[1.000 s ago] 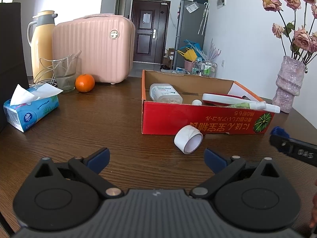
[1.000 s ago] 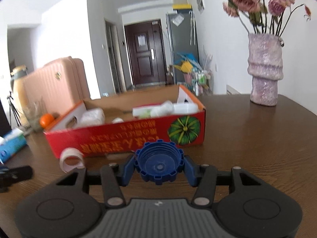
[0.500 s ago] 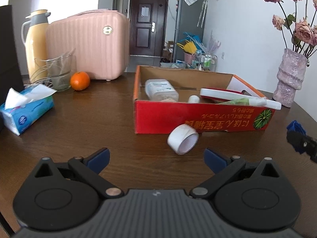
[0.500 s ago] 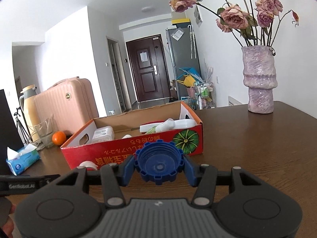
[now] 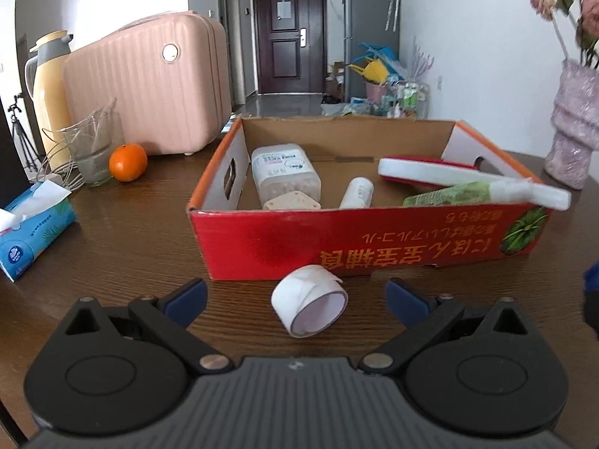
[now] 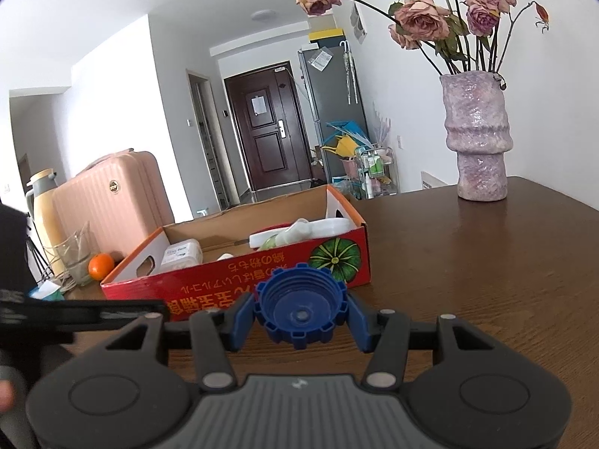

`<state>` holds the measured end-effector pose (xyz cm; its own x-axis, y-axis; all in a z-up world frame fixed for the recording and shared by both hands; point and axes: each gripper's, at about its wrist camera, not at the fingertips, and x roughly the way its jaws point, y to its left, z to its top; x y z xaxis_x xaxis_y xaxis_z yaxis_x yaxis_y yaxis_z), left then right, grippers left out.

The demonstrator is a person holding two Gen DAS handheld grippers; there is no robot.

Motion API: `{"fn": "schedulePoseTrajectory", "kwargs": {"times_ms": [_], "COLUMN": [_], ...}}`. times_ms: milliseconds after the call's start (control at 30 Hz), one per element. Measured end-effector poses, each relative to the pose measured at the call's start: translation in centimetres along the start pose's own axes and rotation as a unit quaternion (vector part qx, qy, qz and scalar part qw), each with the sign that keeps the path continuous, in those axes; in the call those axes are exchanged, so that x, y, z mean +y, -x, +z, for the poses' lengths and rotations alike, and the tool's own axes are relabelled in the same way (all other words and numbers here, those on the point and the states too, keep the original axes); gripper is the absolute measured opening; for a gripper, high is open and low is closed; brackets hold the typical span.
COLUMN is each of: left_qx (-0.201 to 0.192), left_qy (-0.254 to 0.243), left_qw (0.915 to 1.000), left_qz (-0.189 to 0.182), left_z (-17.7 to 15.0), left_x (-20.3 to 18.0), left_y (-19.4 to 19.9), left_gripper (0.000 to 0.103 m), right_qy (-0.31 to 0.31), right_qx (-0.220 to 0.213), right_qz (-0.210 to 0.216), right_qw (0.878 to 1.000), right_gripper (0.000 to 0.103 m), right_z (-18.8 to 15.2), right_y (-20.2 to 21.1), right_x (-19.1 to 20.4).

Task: Organize rigid objects
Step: 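Grasp the white tape roll with the left tool while the right tool holds the blue cap, then carry the white tape roll and blue cap over the red box with both tools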

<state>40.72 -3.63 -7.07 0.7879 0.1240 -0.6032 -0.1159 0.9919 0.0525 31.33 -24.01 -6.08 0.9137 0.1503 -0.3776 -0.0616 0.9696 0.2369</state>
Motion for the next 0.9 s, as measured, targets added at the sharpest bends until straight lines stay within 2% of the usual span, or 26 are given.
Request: {"fn": "schedulePoseTrajectory", "kwargs": {"times_ms": [200,300,367,433,900], "left_qx": [0.014,0.018,0.026,0.032,-0.012], "left_qy": [0.009,0.016,0.015,0.014,0.034], "left_qw": [0.9995,0.9993,0.9993,0.9993,0.9991], "left_qz": [0.028,0.028,0.020,0.012,-0.023], "left_z": [0.0,0.3,0.3,0.1,-0.7], "left_x": [-0.8,-0.7,-0.6,-0.4,2.1], "left_y": [-2.0,-2.3,-2.5,-2.6,2.0], "left_gripper": [0.101,0.085,0.062,0.050,0.049], "right_qy": [-0.006,-0.008,-0.007,-0.007,-0.007], "right_qx": [0.003,0.005,0.006,0.006,0.006], "right_qz": [-0.003,-0.004,-0.004,-0.005,-0.004], "right_qw": [1.000,1.000,1.000,1.000,1.000], "right_gripper": [0.052,0.052,0.052,0.052,0.052], "right_z": [0.0,-0.1,-0.1,-0.1,-0.2], "right_y": [-0.3,-0.4,-0.5,-0.5,-0.7], "right_x": [-0.2,-0.3,-0.3,-0.3,-0.3]}}
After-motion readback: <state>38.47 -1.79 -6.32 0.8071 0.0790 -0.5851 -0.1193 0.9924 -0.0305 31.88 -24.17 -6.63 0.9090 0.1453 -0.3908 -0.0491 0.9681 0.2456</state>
